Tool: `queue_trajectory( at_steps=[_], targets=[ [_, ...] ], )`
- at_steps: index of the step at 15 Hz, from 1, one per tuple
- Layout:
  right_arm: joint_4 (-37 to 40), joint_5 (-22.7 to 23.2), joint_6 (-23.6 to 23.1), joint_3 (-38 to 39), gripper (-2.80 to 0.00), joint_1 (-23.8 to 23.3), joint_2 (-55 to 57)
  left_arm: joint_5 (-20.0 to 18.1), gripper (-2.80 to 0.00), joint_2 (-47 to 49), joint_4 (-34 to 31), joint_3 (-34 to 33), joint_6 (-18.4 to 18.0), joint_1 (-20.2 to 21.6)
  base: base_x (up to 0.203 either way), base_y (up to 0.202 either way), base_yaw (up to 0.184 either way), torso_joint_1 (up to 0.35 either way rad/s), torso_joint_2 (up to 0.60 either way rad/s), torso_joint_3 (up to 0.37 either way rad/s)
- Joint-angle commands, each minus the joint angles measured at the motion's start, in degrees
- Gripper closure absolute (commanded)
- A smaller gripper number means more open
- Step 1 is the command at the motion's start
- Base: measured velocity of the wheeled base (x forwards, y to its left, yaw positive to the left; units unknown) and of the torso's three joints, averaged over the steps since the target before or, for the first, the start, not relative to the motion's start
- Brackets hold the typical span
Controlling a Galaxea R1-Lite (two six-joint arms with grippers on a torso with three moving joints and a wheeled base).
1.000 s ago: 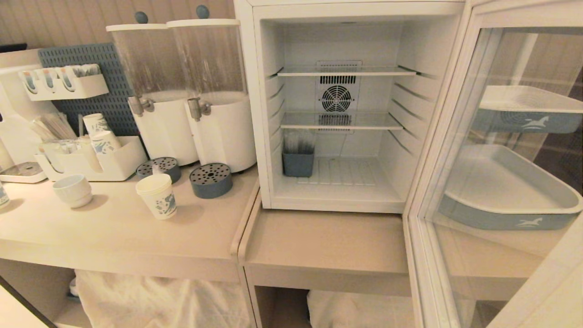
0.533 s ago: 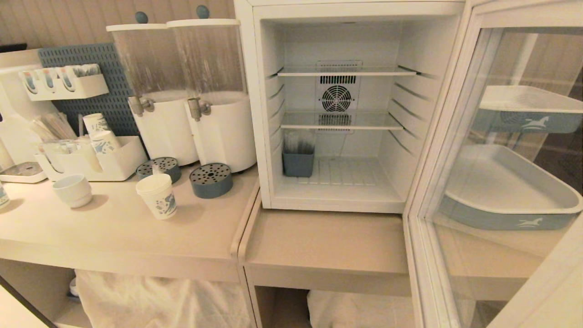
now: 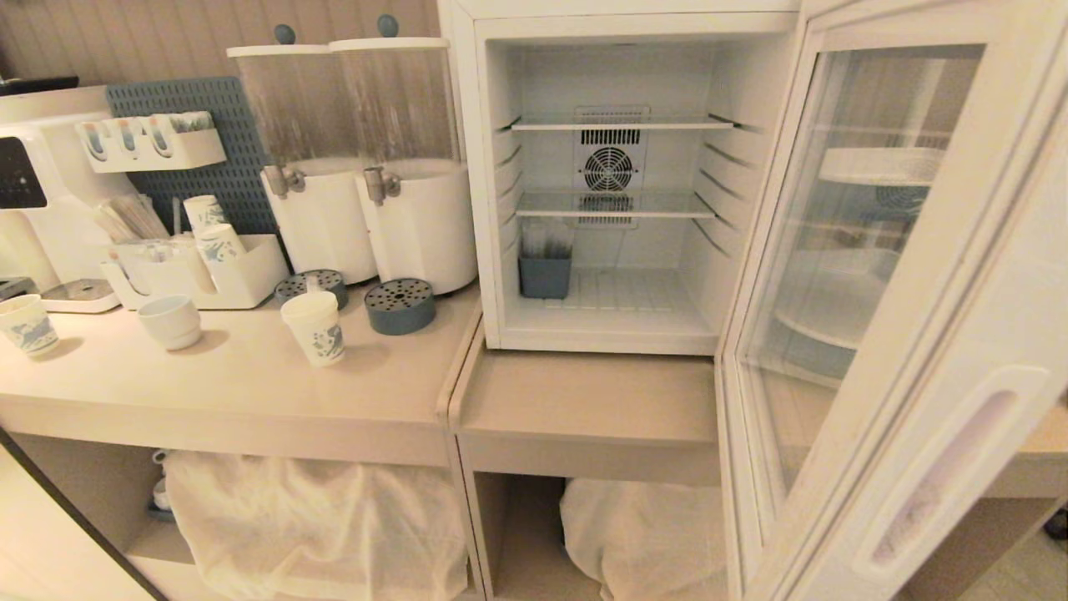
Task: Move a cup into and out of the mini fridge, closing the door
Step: Put the paper cup in the freezer
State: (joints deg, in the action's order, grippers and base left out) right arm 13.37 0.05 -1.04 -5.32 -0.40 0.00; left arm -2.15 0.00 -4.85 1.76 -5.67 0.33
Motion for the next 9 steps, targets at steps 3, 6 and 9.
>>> queue_trajectory(
  at_steps=[3, 6, 9],
  targets=[
    [0.14, 0.04, -0.02, 0.04, 0.0, -0.02, 0.09, 0.04, 0.0, 0.01, -0.07, 0.0, -0.13, 0.02, -0.199, 0.0, 0.0, 0.002, 0.0, 0.0],
    [0.08, 0.04, -0.02, 0.04, 0.0, 0.0, 0.09, -0.04, 0.0, 0.0, 0.02, 0.0, 0.03, 0.02, -0.195, 0.0, 0.002, 0.0, 0.0, 0.004],
    [0.12, 0.04, -0.02, -0.1, 0.0, 0.05, 0.09, 0.04, 0.0, 0.0, -0.07, 0.0, 0.04, 0.02, -0.099, 0.0, 0.001, 0.002, 0.0, 0.001]
  ],
)
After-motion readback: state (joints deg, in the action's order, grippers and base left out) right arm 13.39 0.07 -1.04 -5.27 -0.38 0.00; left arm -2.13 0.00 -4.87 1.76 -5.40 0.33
